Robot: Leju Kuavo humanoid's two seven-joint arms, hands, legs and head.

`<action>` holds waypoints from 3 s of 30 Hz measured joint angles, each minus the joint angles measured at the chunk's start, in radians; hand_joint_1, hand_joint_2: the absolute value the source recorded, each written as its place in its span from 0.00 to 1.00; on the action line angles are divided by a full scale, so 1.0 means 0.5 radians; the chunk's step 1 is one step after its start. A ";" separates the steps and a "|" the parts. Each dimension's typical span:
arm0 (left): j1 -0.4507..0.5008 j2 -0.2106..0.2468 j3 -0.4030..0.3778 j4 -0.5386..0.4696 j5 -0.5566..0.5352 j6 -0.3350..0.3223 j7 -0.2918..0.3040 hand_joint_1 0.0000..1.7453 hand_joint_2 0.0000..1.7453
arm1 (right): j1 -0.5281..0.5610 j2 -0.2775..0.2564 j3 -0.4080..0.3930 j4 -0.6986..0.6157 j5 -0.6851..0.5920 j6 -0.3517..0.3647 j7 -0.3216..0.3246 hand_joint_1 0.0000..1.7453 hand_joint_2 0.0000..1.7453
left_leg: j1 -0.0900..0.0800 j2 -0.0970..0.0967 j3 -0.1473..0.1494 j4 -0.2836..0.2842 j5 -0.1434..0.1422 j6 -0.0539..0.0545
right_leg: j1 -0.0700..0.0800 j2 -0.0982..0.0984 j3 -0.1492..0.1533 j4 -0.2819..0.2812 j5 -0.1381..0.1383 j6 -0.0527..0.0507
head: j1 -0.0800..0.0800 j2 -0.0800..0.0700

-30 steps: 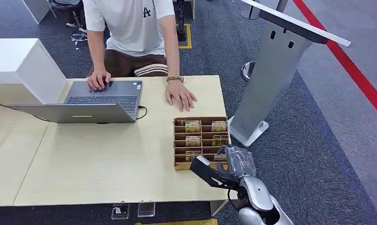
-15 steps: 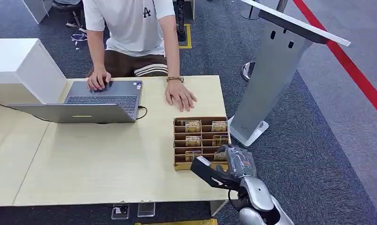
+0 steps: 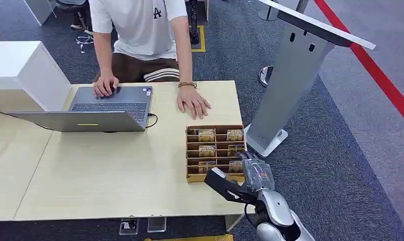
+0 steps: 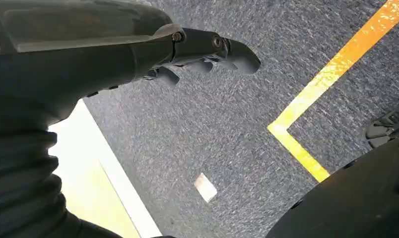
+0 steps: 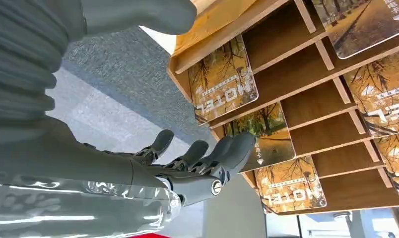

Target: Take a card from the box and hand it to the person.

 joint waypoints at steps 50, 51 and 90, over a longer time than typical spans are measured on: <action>-0.006 0.000 -0.031 0.000 -0.056 -0.002 0.001 0.00 1.00 | -0.020 0.000 0.000 0.013 -0.105 -0.013 -0.037 0.68 1.00 | 0.000 0.000 0.001 0.000 0.000 0.000 | 0.000 0.000 0.001 0.000 0.000 0.000 | 0.000 0.000; -0.006 0.000 -0.031 0.000 -0.057 -0.002 0.001 0.00 1.00 | -0.020 0.000 0.000 0.014 -0.105 -0.013 -0.037 0.68 1.00 | 0.000 0.000 0.001 0.000 0.000 0.000 | 0.000 0.000 0.001 0.000 0.000 0.000 | 0.001 0.000; -0.007 0.000 -0.047 0.000 -0.085 -0.020 0.001 0.00 1.00 | -0.015 -0.001 0.000 0.019 -0.128 -0.027 -0.055 0.18 1.00 | 0.000 0.000 0.001 0.000 0.000 0.000 | 0.000 0.000 0.000 0.000 0.000 0.000 | 0.001 0.000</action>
